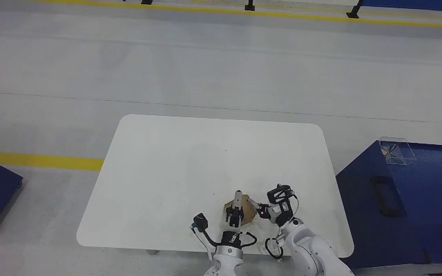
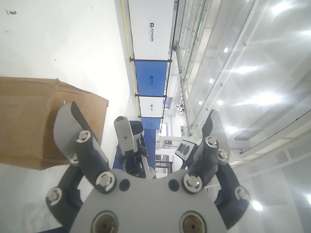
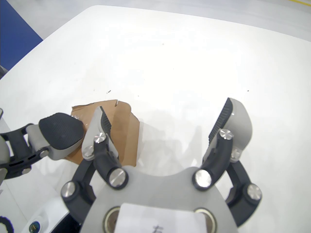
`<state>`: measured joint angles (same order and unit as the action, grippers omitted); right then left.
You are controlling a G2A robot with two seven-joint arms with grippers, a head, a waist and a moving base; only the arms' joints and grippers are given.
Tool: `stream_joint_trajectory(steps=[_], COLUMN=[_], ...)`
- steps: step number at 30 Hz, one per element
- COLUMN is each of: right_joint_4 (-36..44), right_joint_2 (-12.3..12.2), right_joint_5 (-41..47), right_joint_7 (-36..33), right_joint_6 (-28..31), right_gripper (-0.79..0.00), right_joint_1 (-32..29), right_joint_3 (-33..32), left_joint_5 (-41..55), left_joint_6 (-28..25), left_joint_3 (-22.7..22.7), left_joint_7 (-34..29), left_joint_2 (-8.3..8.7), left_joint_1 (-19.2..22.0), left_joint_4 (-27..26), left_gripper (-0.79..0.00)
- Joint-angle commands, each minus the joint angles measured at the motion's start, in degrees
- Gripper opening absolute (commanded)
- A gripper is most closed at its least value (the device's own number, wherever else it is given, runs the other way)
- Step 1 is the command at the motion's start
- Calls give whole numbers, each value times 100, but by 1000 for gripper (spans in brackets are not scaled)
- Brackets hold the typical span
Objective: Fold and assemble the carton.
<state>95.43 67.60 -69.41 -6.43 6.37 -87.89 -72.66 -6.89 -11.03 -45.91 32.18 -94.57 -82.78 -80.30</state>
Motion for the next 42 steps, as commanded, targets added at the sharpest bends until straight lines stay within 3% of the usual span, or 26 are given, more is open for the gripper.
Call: stream_joint_trajectory(steps=[1,6,11,15,25,27,32,36,39,42], right_joint_4=[-38,-155,-169,-138,-191,-208,-228,-241,-243,-243], right_joint_2=[7,34,44,46,71,77,88,94,97,99], right_joint_5=[-151,-233,-272,-279,-336,-347,-369,-371,-370,-364], right_joint_7=[-83,-217,-250,-289,-309,-308,-303,-282,-273,-263], right_joint_6=[-49,-127,-123,-88,-71,-69,-45,-29,-27,-23], right_gripper=[0,0,0,0,0,0,0,0,0,0], right_joint_1=[31,144,175,178,250,266,289,292,291,283], right_joint_3=[64,158,162,144,187,204,219,214,197,178], left_joint_5=[-2,-264,-642,-642,-642,-670,-1481,-1445,-1949,-2069], left_joint_6=[-14,-179,-21,778,778,936,2184,3412,4058,4165], left_joint_3=[-21,-52,-188,-372,-372,-426,-942,-1489,-1598,-1595], left_joint_7=[9,87,2,-1221,-1221,-1537,-2719,-3982,-4799,-5206], left_joint_2=[0,34,164,342,342,365,548,668,752,782], left_joint_1=[-9,-94,-386,-646,-646,-604,-675,-717,-524,-328], left_joint_4=[-14,-239,-940,-1533,-1533,-1665,-2565,-3171,-3012,-2697], left_gripper=[0,0,0,0,0,0,0,0,0,0])
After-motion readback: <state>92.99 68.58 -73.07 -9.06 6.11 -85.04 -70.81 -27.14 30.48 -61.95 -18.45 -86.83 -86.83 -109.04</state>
